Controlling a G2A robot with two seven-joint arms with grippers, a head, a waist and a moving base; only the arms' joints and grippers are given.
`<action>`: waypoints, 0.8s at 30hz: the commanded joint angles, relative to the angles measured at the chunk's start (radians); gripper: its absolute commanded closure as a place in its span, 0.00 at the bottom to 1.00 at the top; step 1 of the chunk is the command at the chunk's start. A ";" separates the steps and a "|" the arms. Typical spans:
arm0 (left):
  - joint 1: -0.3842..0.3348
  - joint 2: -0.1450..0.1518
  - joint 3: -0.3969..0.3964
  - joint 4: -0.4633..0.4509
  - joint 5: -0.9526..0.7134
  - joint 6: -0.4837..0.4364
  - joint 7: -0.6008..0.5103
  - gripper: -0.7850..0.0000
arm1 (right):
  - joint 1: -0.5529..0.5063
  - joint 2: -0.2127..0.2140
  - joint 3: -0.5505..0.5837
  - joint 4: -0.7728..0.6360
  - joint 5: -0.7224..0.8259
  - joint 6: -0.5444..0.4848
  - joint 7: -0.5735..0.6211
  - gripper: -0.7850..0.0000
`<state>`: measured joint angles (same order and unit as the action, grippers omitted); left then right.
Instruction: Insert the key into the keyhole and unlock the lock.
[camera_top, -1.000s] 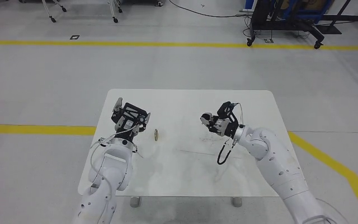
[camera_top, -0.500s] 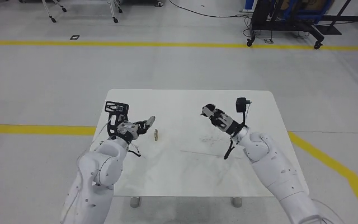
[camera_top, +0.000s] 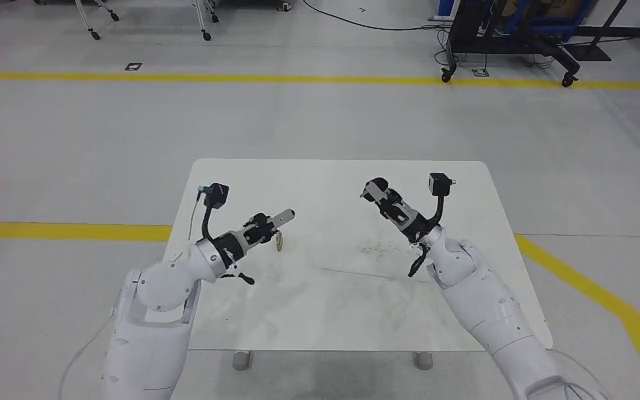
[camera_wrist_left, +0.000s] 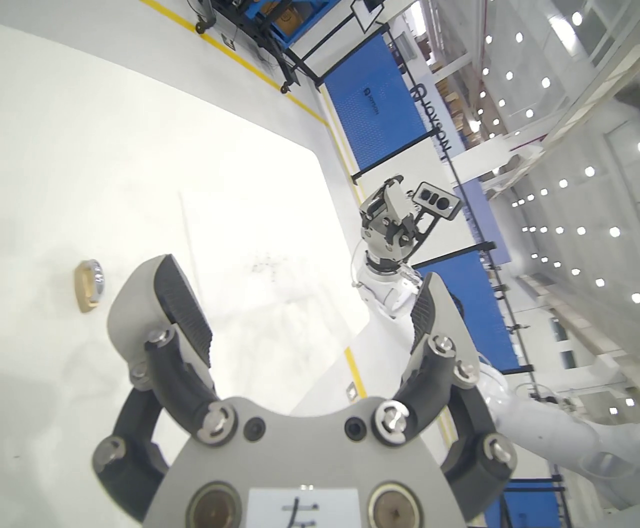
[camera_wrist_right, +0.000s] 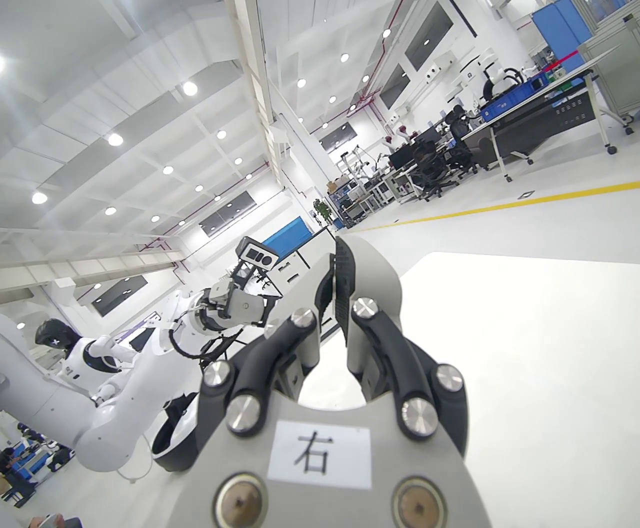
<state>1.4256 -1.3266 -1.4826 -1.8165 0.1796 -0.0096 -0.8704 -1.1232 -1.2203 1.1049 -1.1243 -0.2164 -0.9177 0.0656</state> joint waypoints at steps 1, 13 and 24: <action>-0.004 -0.002 0.026 0.025 -0.064 0.018 0.002 0.00 | -0.022 -0.012 -0.031 -0.013 0.186 0.048 0.011 1.00; -0.022 -0.002 0.125 0.057 -0.093 0.030 0.062 0.51 | 0.052 -0.071 -0.165 0.078 0.631 0.186 0.282 1.00; -0.026 0.010 0.145 0.044 -0.045 0.054 0.088 0.68 | 0.078 -0.104 -0.215 0.100 0.649 0.202 0.349 1.00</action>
<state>1.3993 -1.3175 -1.3407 -1.7705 0.1273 0.0413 -0.7869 -1.0466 -1.3225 0.8914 -1.0242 0.4322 -0.7167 0.4105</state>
